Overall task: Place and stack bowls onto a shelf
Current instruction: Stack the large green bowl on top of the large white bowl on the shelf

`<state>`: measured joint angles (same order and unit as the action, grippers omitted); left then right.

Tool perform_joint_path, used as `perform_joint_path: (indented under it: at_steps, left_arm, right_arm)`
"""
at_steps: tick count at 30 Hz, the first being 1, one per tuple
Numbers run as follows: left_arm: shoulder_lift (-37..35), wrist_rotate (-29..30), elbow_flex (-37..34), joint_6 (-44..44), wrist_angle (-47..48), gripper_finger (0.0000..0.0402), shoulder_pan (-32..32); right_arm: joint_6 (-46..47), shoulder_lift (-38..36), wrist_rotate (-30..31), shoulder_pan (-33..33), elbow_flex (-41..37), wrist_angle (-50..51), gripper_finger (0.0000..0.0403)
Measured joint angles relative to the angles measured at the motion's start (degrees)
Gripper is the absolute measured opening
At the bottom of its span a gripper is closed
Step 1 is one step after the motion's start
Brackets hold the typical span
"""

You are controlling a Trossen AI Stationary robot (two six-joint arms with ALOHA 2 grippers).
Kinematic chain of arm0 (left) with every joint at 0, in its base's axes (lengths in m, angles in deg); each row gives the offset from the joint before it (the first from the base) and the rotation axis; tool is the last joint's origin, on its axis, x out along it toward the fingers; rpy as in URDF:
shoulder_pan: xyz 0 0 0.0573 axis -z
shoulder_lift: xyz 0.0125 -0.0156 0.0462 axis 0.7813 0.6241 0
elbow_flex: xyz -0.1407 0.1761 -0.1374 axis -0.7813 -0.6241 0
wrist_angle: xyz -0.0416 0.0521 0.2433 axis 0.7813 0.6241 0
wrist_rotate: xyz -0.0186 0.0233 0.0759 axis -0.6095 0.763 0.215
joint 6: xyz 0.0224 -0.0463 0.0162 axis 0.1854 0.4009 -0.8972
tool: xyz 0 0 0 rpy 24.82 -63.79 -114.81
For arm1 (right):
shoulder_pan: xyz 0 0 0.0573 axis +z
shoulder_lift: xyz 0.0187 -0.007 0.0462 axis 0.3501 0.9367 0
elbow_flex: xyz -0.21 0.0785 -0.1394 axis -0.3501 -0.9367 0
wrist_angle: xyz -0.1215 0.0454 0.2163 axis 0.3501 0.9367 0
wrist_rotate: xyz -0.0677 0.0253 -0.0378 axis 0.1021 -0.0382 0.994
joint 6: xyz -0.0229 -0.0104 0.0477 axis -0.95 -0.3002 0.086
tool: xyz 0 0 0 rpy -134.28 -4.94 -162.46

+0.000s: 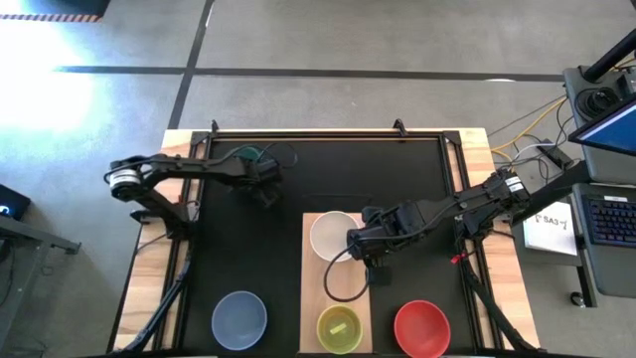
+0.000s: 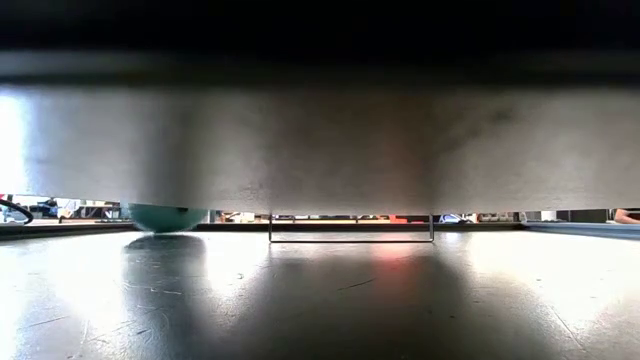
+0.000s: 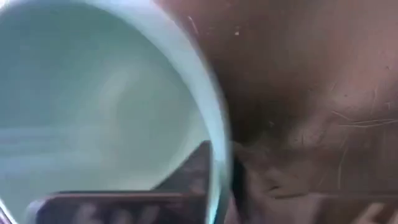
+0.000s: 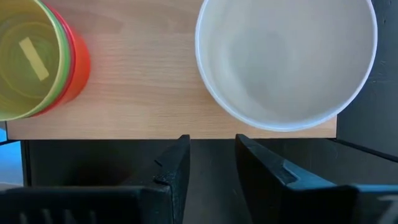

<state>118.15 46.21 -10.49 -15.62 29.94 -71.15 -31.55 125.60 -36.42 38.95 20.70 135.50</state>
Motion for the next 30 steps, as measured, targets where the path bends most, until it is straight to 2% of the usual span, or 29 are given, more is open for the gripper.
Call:
perform_joint_path:
  at_steps: [2, 7, 13, 18, 24, 30]
  left_arm:
    - [-1.0, 0.0, 0.0, 0.2, 0.2, 0.0011, 0.0]
    - [-5.0, 0.0, 0.0, 0.9, 2.9, 0.0002, 0.0]
    - [-14.2, -1.5, 0.7, 2.6, 3.6, 0.0001, 1.1]
    - [-21.6, -1.4, 3.6, 5.6, 2.5, 0.0, 4.6]
    - [-26.0, -1.3, 6.6, 5.3, -7.7, 0.0, 14.3]
    - [-23.8, -0.1, 7.0, 0.8, -20.9, 0.0, 28.4]
  right_arm:
    - [0.0, 0.0, 0.0, 0.0, 0.0, 0.2, 0.0113]
    - [1.1, 0.0, 0.0, 0.0, 0.0, 3.6, 0.0111]
    - [1.5, 0.0, 0.0, 0.0, 0.0, 7.2, 0.0111]
    - [1.5, -0.1, 0.0, 0.0, 0.0, 9.1, 0.0108]
    - [1.5, -1.0, 0.1, 0.0, 0.0, 10.6, 0.0108]
    - [3.2, -2.2, 3.0, 0.0, 0.0, 10.6, 0.0106]
